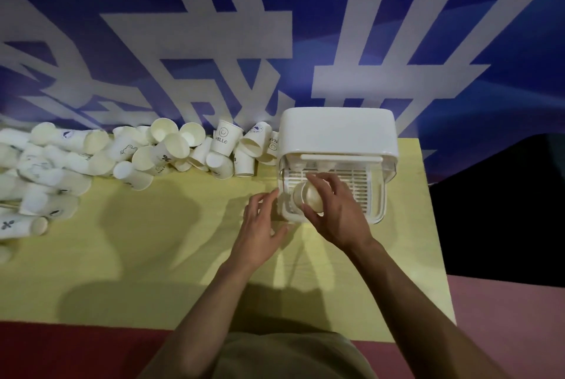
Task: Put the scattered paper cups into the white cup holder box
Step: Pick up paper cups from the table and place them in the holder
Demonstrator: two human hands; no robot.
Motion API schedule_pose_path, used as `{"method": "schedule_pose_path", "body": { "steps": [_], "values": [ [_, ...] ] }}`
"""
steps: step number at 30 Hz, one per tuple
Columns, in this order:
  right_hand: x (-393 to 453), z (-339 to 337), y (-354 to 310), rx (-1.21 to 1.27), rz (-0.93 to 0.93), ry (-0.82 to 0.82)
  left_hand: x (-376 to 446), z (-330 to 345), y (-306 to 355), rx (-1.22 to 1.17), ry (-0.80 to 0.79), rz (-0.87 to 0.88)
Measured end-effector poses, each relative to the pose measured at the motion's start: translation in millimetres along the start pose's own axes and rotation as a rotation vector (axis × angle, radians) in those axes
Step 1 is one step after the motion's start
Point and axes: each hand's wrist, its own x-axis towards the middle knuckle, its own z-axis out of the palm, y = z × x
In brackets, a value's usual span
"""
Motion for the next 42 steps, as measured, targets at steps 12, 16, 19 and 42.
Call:
{"method": "schedule_pose_path", "body": {
  "steps": [12,16,19,42],
  "values": [
    [24,22,-7,-0.154,0.014,-0.16,-46,-38,-33,-0.045,0.091,-0.08],
    [16,19,-36,-0.09,-0.043,-0.047,-60,-59,-50,-0.079,0.156,-0.105],
    [14,27,-81,-0.045,-0.14,-0.046,-69,-78,-67,-0.105,0.208,-0.119],
    [105,287,-440,0.028,-0.466,-0.253,-180,-383,-456,0.075,0.736,-0.527]
  ]
}}
